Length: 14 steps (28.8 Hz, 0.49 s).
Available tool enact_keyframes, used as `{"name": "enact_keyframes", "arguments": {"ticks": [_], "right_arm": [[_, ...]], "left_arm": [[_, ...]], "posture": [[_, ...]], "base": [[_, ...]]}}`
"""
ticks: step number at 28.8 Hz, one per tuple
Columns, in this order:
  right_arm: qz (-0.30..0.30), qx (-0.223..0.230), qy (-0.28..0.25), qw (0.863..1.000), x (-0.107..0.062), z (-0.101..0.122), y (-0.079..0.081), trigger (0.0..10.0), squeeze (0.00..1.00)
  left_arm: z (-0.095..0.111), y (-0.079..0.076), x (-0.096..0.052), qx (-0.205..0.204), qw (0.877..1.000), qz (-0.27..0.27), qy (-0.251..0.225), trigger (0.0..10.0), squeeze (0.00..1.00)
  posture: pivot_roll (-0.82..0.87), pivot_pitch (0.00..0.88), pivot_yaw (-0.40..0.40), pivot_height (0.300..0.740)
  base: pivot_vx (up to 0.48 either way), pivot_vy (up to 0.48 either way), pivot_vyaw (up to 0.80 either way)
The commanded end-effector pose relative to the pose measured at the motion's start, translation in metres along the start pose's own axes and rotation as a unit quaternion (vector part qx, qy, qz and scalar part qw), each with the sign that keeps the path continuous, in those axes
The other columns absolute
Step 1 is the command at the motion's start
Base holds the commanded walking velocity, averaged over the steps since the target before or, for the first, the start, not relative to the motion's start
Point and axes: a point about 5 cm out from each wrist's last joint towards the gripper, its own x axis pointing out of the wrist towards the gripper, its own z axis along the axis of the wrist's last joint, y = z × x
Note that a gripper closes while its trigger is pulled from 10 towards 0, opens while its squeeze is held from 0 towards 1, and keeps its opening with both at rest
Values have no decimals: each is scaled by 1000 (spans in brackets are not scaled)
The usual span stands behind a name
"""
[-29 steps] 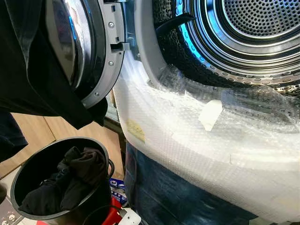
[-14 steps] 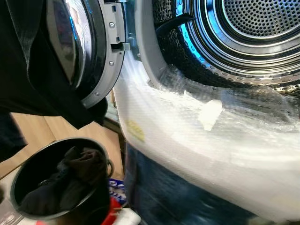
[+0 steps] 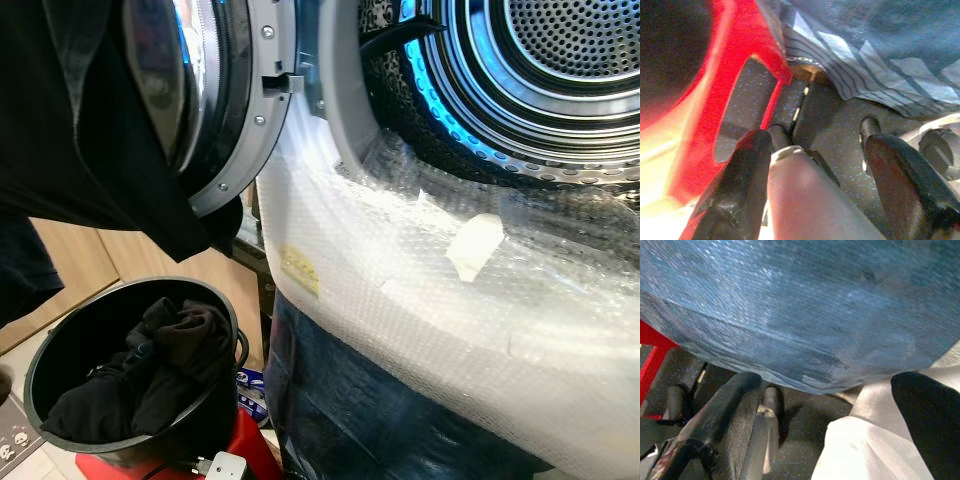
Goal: Clothes washing
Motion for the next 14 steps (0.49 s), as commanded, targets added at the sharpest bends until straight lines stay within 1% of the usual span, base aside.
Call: {"name": "enact_keyframes", "arguments": {"ticks": [1,3,4,5,6,7,10,11,14], "right_arm": [[-24,19,20,999,-2,-9,-7,10000,0],[-33,35,33,998,-2,-13,-9,10000,0],[-41,52,51,996,-3,-20,-9,10000,0],[-41,52,51,996,-3,-20,-9,10000,0],[-43,58,55,996,-3,-22,-9,10000,0],[-43,70,55,995,-4,-23,-6,10000,0],[-34,65,57,996,-3,-26,1,10000,0],[-35,70,58,995,-4,-26,2,10000,0],[-34,71,59,995,-4,-27,3,10000,0]], "left_arm": [[-1,-3,0,34,999,-11,2,10000,0],[1,-3,0,64,998,-13,-5,10000,0],[6,-6,1,110,994,-21,-14,10000,0],[6,-6,1,110,994,-21,-14,10000,0],[8,-6,1,119,993,-24,-18,10000,0],[13,-7,2,108,993,-29,-27,10000,0],[17,-10,3,92,994,-45,-33,10000,0],[18,-11,3,105,993,-51,-34,10000,0],[21,-12,3,107,992,-56,-39,10000,0]], "posture": [[38,27,-53,740],[39,26,-47,740],[41,27,-41,740],[41,27,-41,740],[44,23,-38,740],[47,20,-31,740],[40,17,-19,740],[40,17,-18,740],[37,17,-14,740]], "base": [[0,0,0],[0,0,0],[0,0,0],[0,0,0],[0,0,0],[0,0,0],[0,0,0],[0,0,0],[0,0,0]]}}
